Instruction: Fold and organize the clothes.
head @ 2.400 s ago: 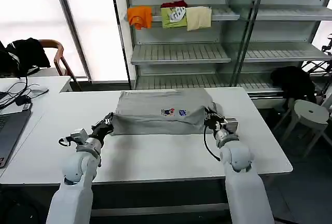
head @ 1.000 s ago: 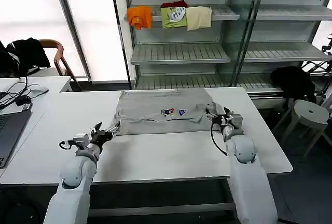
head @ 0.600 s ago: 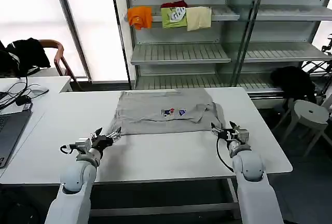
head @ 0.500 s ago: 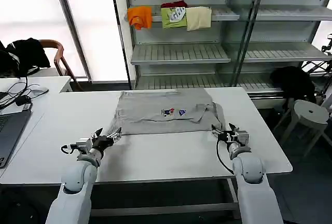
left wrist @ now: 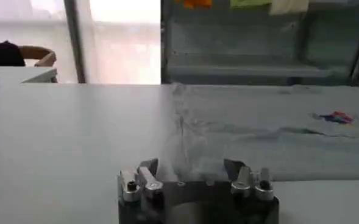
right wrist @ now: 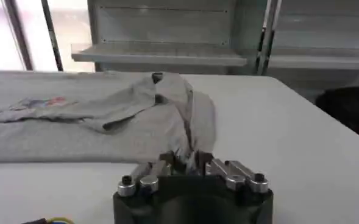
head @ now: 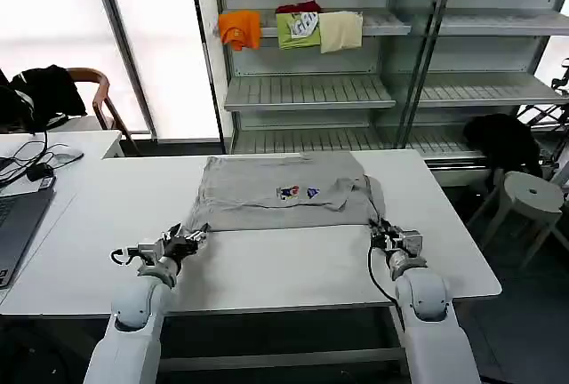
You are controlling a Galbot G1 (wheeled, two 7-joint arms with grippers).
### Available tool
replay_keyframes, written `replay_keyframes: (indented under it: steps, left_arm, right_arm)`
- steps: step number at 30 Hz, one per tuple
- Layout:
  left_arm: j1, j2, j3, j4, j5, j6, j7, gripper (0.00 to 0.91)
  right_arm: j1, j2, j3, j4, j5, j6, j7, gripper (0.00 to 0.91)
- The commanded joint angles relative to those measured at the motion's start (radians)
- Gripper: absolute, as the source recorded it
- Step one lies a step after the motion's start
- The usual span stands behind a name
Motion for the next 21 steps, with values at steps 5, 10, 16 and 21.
replay_keyframes:
  steps: [5,10,16,21]
  left_arm:
    - [0.014,0.004,0.002,-0.008,0.017,-0.017,0.002,0.000]
    - [0.045,0.013,-0.003,-0.054,0.014,-0.033,0.003,0.000]
    - [0.135,0.035,-0.023,-0.209,-0.030,-0.013,0.011,0.000]
    - [0.229,0.052,-0.044,-0.327,-0.051,0.011,0.015,0.000]
  right_arm:
    - [-0.018,0.000,0.003,0.028,0.039,-0.002,0.008,0.000]
    - [-0.056,-0.006,0.006,0.093,0.099,-0.018,0.025,0.000]
    - [-0.150,-0.029,0.003,0.226,0.131,-0.023,0.045,0.000]
    - [-0.265,-0.042,0.005,0.372,0.133,-0.024,0.048,0.000]
